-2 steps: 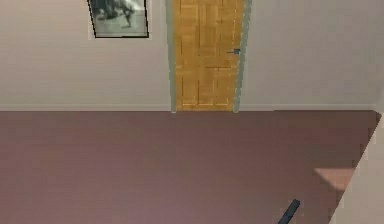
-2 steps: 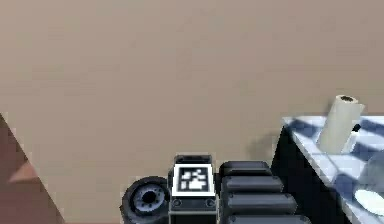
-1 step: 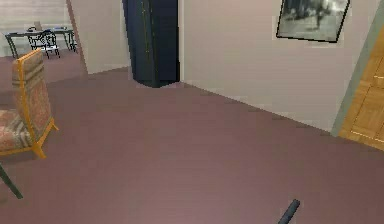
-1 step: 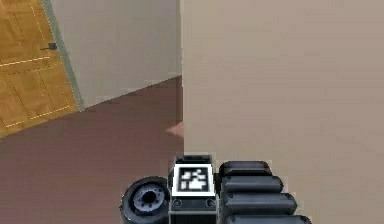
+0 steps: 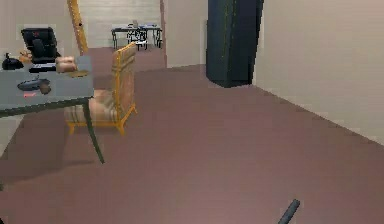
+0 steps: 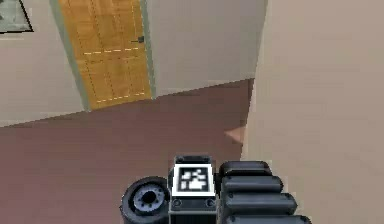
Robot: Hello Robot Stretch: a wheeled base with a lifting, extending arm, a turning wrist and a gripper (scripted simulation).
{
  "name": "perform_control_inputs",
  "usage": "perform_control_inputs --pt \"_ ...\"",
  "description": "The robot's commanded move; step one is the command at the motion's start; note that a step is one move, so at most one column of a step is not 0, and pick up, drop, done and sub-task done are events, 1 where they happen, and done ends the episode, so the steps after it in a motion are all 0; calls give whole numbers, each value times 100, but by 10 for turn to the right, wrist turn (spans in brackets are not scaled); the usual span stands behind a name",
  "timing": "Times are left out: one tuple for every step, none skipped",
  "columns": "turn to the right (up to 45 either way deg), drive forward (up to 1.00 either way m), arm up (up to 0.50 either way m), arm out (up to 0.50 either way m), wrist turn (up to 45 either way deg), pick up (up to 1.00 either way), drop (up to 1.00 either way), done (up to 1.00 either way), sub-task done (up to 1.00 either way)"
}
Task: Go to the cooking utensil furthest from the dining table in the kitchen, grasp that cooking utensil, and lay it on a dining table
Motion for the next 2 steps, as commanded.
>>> perform_control_inputs --pt "0 100 0 0 0 0 0 0 0" --pt "0 100 0 0 0 0 0 0 0"
